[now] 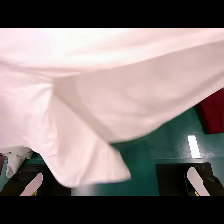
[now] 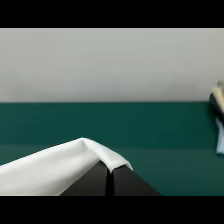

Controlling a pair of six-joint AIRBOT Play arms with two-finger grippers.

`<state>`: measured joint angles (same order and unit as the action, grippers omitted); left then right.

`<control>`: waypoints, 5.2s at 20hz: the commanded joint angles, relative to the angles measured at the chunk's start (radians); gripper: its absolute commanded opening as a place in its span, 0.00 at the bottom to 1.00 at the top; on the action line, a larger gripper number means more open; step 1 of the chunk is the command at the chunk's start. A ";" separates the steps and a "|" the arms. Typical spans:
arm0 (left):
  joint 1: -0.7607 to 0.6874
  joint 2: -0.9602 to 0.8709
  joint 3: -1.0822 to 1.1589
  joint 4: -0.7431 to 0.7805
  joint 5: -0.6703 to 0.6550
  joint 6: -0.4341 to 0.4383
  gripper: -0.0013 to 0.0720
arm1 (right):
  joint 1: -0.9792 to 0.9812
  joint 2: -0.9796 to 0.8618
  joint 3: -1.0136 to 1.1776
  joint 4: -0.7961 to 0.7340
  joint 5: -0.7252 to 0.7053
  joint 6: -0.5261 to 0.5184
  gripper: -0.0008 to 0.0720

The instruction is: Fold the shirts.

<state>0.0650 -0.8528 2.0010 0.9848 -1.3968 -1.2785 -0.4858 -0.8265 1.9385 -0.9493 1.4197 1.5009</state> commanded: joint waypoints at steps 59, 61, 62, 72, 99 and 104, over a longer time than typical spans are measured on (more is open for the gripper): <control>-0.195 -0.499 -1.233 -0.420 0.562 0.042 0.41 | 0.401 -0.325 -0.691 -0.168 -0.159 -0.002 0.61; -0.195 -0.491 -1.191 -0.415 0.501 0.070 0.05 | 0.401 -0.324 -0.691 -0.168 -0.148 -0.002 0.61; -0.195 -0.481 -1.148 -0.393 0.446 0.084 0.05 | 0.399 -0.323 -0.691 -0.170 -0.130 -0.003 0.61; -0.195 -0.389 -0.866 0.048 0.257 0.051 0.05 | 0.308 -0.322 -0.694 -0.205 0.065 -0.029 0.61; -0.195 -0.370 -0.867 0.069 0.093 0.048 0.05 | 0.527 -0.110 -1.275 -0.392 -0.171 0.092 0.03; -0.195 -0.373 -0.993 -0.008 0.192 0.048 0.05 | 0.223 0.046 -1.206 -0.338 -0.078 -0.027 0.03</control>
<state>-0.1299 -1.2259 1.0752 1.0313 -1.2663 -1.2324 -0.1303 -0.8528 0.6952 -1.3090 1.2804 1.5341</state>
